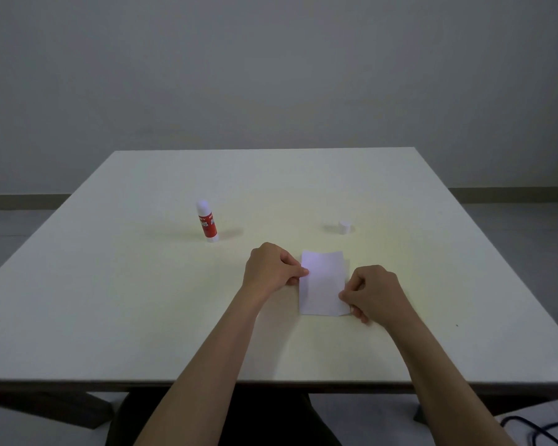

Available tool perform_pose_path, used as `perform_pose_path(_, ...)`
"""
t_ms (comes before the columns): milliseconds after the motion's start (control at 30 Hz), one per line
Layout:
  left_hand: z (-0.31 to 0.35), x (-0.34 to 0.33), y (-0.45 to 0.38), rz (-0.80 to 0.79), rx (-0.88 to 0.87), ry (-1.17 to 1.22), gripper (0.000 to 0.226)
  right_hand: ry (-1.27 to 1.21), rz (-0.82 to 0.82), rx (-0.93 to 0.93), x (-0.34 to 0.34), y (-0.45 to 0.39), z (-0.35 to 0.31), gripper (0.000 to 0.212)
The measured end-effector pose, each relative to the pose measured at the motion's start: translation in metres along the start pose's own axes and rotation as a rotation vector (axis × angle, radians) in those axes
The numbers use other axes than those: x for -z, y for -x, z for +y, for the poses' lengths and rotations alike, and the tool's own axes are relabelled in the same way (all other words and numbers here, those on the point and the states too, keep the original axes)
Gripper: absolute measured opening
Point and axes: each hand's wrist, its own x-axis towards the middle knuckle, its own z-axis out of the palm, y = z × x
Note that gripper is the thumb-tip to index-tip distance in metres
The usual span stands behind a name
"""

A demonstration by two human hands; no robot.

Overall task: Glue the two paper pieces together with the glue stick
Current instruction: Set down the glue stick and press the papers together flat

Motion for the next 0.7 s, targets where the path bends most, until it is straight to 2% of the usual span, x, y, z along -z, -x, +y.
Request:
perform_pose_path(200, -0.006, -0.011, 0.003, 0.150, -0.092, -0.094, 0.020, 0.041, -0.007, -0.005, 0.000, 0.002, -0.003, 0.022)
perform_pose_path(333, -0.012, -0.014, 0.007, 0.183, -0.298, -0.161, 0.026, 0.041, -0.008, -0.003, -0.001, 0.001, -0.004, 0.022)
perform_pose_path(467, -0.020, -0.011, 0.008, 0.026, -0.566, -0.470, 0.043, 0.057, -0.007, -0.004, -0.002, 0.000, -0.005, 0.017)
perform_pose_path(600, -0.033, -0.003, 0.011, -0.227, -0.534, -0.581, 0.056, 0.073, 0.002, 0.002, -0.004, 0.000, -0.007, 0.012)
perform_pose_path(700, -0.037, 0.005, 0.013, -0.286, -0.516, -0.629, 0.063, 0.098, 0.018, 0.016, -0.008, 0.003, -0.010, 0.012)
